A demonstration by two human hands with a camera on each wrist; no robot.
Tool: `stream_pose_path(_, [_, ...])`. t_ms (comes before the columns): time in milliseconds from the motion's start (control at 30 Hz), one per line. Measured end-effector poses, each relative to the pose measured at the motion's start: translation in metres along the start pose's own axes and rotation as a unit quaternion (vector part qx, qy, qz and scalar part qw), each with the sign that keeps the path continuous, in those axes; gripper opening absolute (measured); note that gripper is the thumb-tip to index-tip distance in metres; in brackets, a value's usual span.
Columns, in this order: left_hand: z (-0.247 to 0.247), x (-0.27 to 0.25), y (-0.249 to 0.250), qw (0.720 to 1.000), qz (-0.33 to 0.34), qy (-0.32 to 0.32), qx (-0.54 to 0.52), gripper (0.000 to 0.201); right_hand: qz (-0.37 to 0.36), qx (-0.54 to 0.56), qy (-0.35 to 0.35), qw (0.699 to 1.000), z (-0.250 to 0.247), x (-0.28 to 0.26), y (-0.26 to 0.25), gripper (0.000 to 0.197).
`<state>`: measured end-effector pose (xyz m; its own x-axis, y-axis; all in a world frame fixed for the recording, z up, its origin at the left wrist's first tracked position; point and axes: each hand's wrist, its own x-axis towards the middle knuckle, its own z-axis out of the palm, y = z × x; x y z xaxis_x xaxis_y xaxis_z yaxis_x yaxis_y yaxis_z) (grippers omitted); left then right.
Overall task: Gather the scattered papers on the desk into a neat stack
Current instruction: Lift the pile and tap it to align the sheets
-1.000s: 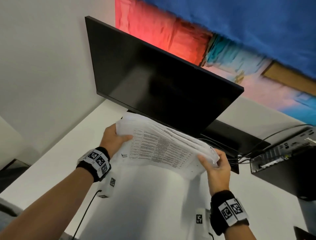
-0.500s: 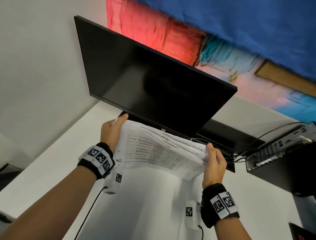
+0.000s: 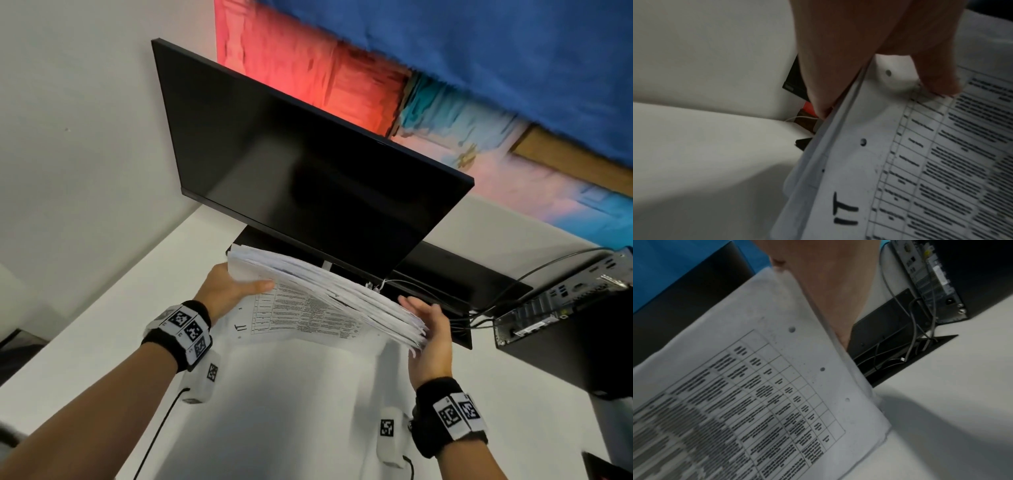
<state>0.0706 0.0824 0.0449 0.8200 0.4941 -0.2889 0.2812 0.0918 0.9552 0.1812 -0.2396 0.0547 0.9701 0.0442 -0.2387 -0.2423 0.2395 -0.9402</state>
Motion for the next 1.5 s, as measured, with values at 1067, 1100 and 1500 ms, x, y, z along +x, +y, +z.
stream_pose_path(1067, [0.028, -0.013, 0.018, 0.988, 0.098, 0.045, -0.111, 0.030, -0.072, -0.111, -0.051, 0.990, 0.008, -0.030, -0.011, 0.051])
stream_pose_path(1100, [0.028, -0.013, 0.014, 0.989, 0.094, 0.050, -0.104, 0.038, -0.046, -0.109, -0.041, 0.992, 0.002, -0.026, -0.003, 0.054])
stream_pose_path(1500, [0.027, 0.011, -0.006, 0.998, -0.002, 0.032, -0.052, 0.036, 0.043, -0.206, 0.000, 0.978, 0.002, 0.006, 0.018, 0.044])
